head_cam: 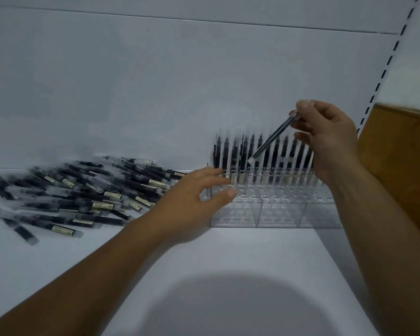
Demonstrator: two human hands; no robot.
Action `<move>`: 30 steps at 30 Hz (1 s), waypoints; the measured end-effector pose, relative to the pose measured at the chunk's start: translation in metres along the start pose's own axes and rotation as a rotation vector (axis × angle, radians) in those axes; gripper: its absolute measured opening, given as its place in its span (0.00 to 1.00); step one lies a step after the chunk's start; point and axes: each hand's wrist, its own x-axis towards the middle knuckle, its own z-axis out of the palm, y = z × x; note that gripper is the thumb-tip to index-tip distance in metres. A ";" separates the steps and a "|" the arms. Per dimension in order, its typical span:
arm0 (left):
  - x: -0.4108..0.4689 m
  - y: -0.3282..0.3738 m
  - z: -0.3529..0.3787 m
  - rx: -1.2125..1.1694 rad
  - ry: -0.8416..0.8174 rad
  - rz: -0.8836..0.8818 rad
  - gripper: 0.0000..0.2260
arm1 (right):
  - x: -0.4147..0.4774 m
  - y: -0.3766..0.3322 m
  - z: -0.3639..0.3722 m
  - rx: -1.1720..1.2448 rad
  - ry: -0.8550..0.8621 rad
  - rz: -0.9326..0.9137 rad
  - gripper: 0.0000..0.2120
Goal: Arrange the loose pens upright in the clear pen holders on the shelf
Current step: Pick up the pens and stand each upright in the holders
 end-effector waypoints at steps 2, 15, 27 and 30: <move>0.000 0.000 -0.001 0.027 -0.002 0.014 0.25 | 0.001 0.002 0.000 -0.089 0.058 -0.077 0.08; 0.003 0.002 -0.009 0.129 -0.033 0.084 0.20 | 0.001 0.021 0.013 -0.547 0.014 -0.473 0.10; 0.002 0.000 -0.008 0.136 -0.043 0.078 0.22 | 0.001 0.025 0.021 -0.548 0.057 -0.616 0.11; 0.002 0.000 -0.008 0.134 -0.041 0.081 0.20 | 0.000 0.027 0.021 -0.605 0.040 -0.631 0.10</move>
